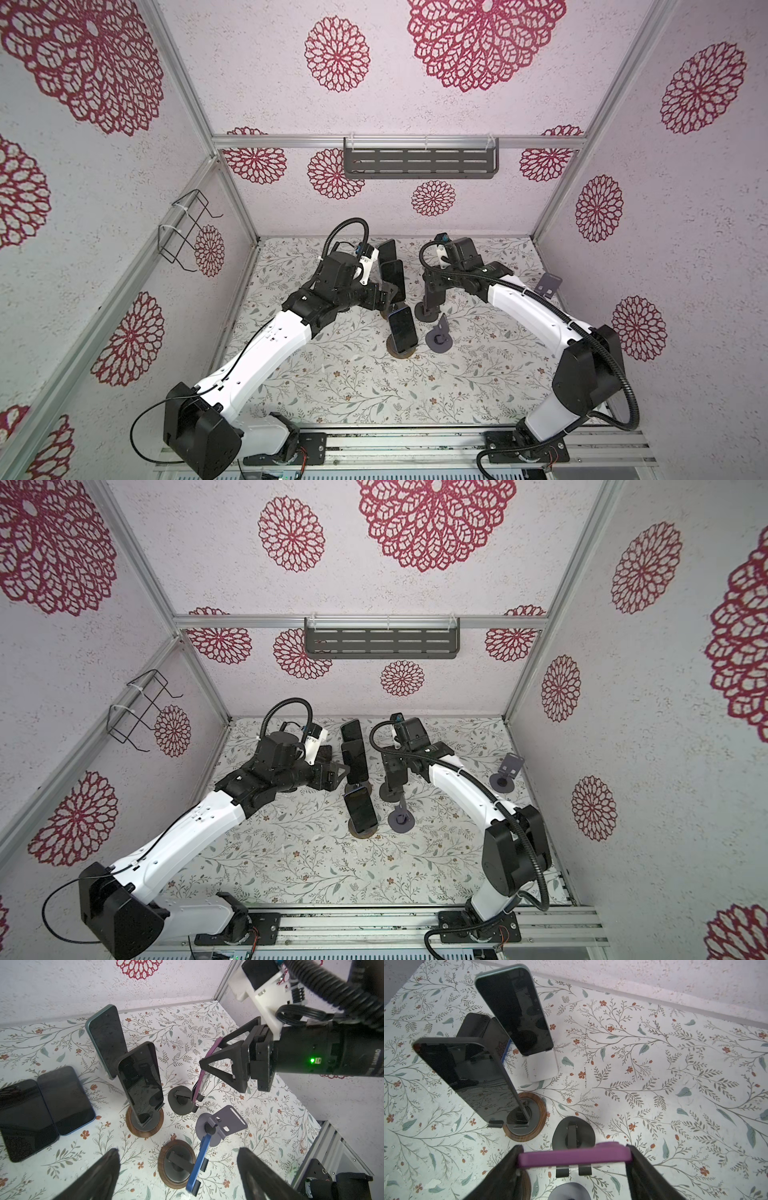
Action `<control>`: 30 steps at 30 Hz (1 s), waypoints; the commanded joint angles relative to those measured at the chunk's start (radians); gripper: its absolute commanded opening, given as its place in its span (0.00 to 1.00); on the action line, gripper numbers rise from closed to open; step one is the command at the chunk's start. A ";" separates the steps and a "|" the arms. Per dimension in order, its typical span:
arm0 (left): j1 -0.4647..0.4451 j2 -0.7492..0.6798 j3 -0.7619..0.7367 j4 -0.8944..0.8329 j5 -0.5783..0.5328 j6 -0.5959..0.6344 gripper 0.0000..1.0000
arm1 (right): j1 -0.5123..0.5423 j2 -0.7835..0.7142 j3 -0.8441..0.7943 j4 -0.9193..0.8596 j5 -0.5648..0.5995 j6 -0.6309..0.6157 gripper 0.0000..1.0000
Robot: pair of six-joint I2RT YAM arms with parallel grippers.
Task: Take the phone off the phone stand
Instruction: 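Lift the pink-edged phone off its stand with the right gripper toward the left gripper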
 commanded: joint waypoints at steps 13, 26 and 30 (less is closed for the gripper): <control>-0.006 0.156 0.144 0.079 0.218 0.180 0.80 | -0.044 -0.090 0.279 -0.208 -0.086 0.099 0.52; -0.012 0.361 0.293 0.181 0.391 0.143 0.71 | -0.070 -0.135 0.277 -0.149 -0.242 0.151 0.52; -0.016 0.418 0.329 0.206 0.415 0.119 0.64 | -0.075 -0.146 0.260 -0.128 -0.261 0.166 0.52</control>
